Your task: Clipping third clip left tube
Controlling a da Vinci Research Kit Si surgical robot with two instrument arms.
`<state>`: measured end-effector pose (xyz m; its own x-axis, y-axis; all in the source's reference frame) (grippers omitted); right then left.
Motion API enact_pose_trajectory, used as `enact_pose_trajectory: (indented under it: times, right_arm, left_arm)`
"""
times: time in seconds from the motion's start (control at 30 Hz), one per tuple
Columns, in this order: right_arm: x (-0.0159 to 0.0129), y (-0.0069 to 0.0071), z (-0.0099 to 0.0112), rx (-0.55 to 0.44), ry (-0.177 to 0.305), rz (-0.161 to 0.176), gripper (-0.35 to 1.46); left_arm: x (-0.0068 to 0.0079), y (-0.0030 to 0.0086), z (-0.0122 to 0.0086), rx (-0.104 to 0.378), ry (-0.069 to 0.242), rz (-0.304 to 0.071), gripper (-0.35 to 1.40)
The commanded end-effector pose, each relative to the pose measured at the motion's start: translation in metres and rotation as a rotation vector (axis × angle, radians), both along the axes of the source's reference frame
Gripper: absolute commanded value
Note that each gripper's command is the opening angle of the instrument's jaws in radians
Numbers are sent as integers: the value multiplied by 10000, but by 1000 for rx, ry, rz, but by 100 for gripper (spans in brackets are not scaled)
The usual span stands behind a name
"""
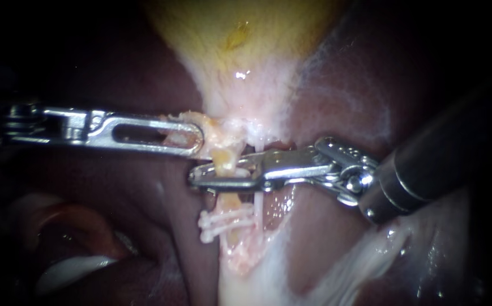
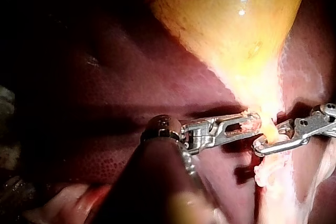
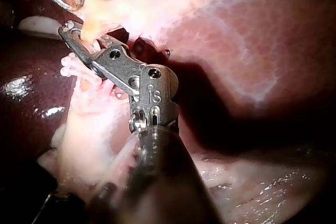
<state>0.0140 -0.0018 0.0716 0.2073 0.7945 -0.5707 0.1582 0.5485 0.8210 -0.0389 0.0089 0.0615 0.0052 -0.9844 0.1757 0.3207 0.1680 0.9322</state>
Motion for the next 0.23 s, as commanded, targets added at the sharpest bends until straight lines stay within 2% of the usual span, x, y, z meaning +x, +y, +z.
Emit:
enact_pose_trajectory:
  times: [0.03, 0.23]
  right_arm:
    - [0, 0, 0, -1, 0, 1, -35]
    - [0, 0, 0, -1, 0, 1, -35]
  left_arm:
    - [0, 0, 0, 0, 0, 0, -35]
    - [0, 0, 0, 0, 0, 0, -35]
